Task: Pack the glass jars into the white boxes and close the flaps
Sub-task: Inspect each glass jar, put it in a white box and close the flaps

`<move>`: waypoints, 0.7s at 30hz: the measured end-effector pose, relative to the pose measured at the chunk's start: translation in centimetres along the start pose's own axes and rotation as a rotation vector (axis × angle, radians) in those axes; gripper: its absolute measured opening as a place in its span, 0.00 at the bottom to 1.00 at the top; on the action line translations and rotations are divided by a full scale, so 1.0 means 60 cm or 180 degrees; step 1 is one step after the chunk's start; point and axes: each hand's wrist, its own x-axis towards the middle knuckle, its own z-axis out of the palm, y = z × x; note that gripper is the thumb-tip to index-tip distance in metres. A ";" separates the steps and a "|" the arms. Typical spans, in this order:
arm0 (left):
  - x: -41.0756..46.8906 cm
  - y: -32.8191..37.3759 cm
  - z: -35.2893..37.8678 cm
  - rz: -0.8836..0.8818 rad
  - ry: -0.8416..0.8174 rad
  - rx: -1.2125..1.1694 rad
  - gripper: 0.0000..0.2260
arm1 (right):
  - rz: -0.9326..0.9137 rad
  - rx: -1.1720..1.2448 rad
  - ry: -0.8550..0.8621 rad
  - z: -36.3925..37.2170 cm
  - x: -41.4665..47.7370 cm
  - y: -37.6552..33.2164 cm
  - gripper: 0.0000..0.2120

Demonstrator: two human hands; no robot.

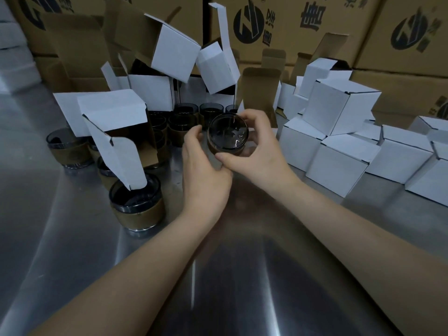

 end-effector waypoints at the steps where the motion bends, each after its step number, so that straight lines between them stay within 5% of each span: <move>1: 0.001 0.000 0.000 0.0008 -0.0049 -0.0061 0.31 | -0.0057 -0.0048 0.0000 0.001 -0.003 0.001 0.30; 21: 0.002 -0.010 -0.003 0.0250 -0.0023 -0.0251 0.35 | -0.0261 0.0344 0.0092 0.007 -0.014 0.003 0.32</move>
